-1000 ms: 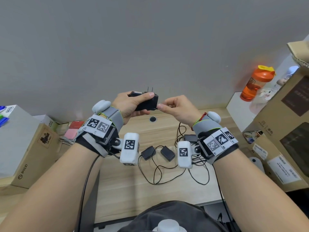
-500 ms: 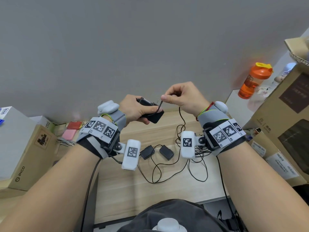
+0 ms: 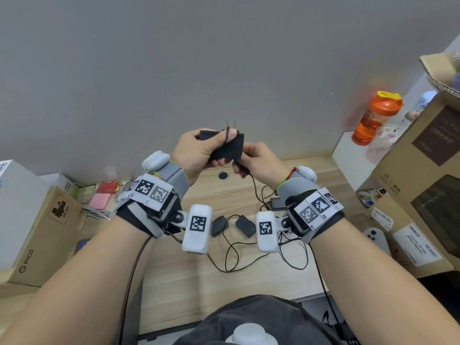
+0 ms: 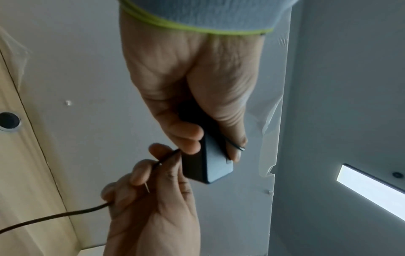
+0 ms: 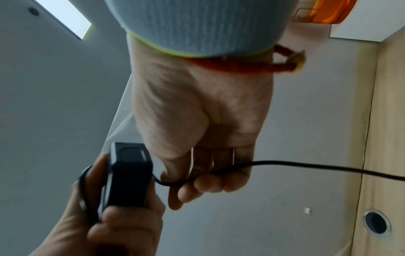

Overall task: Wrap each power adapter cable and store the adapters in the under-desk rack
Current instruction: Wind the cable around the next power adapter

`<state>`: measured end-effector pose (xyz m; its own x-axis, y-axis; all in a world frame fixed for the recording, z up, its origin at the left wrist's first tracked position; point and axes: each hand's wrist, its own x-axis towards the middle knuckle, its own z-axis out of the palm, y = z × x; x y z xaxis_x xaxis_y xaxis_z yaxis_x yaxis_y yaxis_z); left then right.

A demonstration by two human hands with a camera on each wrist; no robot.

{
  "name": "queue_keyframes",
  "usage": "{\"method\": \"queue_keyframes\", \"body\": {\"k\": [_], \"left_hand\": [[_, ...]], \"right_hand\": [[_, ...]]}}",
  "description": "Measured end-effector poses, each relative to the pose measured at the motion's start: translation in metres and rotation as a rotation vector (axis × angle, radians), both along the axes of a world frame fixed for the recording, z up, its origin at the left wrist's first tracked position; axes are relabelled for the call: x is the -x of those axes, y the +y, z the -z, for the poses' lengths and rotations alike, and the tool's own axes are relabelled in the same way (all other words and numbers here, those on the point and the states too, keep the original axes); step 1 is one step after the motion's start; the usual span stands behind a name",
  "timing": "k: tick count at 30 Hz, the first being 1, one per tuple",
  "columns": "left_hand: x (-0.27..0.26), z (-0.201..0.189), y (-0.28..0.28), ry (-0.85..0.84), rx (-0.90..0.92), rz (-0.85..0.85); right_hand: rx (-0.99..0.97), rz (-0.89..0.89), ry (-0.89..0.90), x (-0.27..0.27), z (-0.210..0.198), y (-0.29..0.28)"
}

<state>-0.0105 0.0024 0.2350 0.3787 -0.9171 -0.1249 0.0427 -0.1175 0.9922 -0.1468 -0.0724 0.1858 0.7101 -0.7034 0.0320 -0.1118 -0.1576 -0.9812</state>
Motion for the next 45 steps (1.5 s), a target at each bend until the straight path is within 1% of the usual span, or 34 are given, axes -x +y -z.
{"method": "queue_keyframes", "body": {"k": [3,6,9,12,15,18,21,24,30,33,36,39,42,45], "left_hand": [[-0.005,-0.001,-0.006,0.003,0.017,-0.129],[-0.01,0.003,-0.008,-0.027,0.018,-0.204],[-0.015,0.009,-0.008,-0.048,0.017,-0.249],[-0.02,0.012,-0.008,-0.082,0.002,-0.26],[-0.025,0.016,-0.008,-0.154,-0.029,-0.234],[-0.025,0.018,-0.007,-0.201,-0.061,-0.168],[-0.019,0.014,-0.007,-0.225,-0.082,-0.089],[-0.013,0.007,-0.007,-0.248,-0.088,0.001],[-0.005,-0.006,-0.005,-0.214,-0.061,0.116],[-0.001,-0.009,-0.006,-0.148,-0.015,0.116],[-0.002,-0.01,-0.008,-0.101,0.028,0.084],[-0.003,-0.009,-0.013,-0.053,0.061,0.019],[-0.004,-0.008,-0.017,0.003,0.08,-0.048],[-0.005,-0.007,-0.021,0.047,0.099,-0.127]], "right_hand": [[0.095,-0.074,0.112,-0.004,-0.001,0.007],[0.18,-0.124,0.187,-0.002,-0.008,0.008],[0.199,-0.167,0.215,0.005,-0.019,0.009],[0.21,-0.146,0.212,0.014,-0.033,0.008],[0.216,-0.069,0.109,0.021,-0.05,0.007],[0.247,0.001,0.016,0.023,-0.063,-0.001],[0.277,0.074,-0.018,0.021,-0.064,-0.014],[0.263,0.147,-0.056,0.021,-0.059,-0.024],[0.215,0.186,-0.075,0.018,-0.049,-0.031],[0.183,0.172,-0.08,0.015,-0.043,-0.029],[0.106,0.167,-0.084,0.009,-0.03,-0.026],[0.058,0.153,-0.041,0.001,-0.017,-0.023],[0.042,0.065,0.014,-0.004,-0.011,-0.017],[0.071,-0.045,0.093,-0.006,-0.013,-0.009]]}}
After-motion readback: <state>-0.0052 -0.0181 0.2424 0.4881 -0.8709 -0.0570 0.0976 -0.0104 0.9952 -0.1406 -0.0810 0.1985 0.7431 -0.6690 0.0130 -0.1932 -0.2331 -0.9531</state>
